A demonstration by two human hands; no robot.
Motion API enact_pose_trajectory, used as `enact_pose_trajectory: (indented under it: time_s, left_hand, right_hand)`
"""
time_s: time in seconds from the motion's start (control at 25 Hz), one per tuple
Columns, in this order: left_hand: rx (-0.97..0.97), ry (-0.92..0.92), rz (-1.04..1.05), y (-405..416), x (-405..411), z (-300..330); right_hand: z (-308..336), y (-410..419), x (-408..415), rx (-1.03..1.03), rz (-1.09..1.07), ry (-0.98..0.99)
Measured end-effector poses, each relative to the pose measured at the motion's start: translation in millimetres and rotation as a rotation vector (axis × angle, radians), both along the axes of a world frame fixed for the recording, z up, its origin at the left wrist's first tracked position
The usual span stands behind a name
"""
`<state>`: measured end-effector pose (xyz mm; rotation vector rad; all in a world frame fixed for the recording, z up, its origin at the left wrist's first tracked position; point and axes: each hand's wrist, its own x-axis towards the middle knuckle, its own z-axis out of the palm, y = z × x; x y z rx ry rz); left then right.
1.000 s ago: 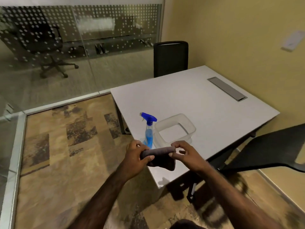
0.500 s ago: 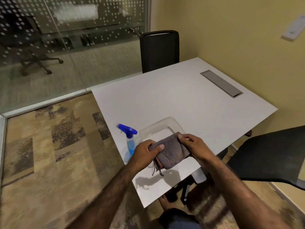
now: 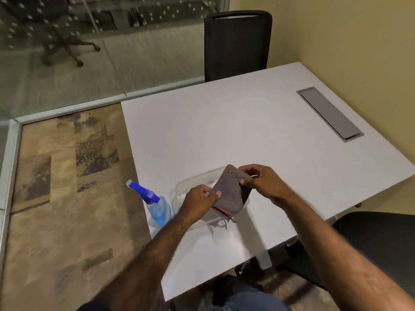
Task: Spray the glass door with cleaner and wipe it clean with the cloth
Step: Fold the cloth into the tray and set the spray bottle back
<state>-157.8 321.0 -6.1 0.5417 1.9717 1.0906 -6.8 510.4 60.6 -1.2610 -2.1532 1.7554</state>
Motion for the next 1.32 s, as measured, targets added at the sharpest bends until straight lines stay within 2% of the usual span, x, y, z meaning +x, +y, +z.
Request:
enact_pose_trajectory:
  time_s: [0.28, 0.56, 0.72, 0.92, 1.0, 1.16, 1.32]
  left_hand:
    - [-0.223, 0.004, -0.065, 31.5, -0.7, -32.8]
    - [-0.341, -0.091, -0.094, 38.1, -0.3, -57.8]
    - [-0.404, -0.151, -0.121, 41.0, 1.2, -66.9]
    - [-0.404, -0.003, -0.088, 31.9, 8.9, -47.6]
    - [-0.33, 0.045, -0.04, 21.5, 14.0, -35.8]
    - [-0.096, 0.012, 0.153, -10.5, 23.0, -5.4]
    - [0.011, 0.159, 0.297, -58.7, 39.5, 16.9]
  right_hand:
    - [-21.3, 35.5, -56.6, 0.37, 0.437, -0.223]
    - [-47.5, 30.1, -82.2, 0.547, 0.76, -0.415]
    - [-62.8, 19.2, -82.2, 0.595, 0.826, -0.476]
    - [-63.6, 9.8, -75.9, 0.663, 0.757, -0.378]
    - [-58.0, 0.8, -70.9, 0.723, 0.744, -0.288]
    - [-48.7, -27.3, -65.1, 0.845, 0.771, -0.118]
    - [-40.4, -61.7, -68.7, 0.919, 0.771, -0.033]
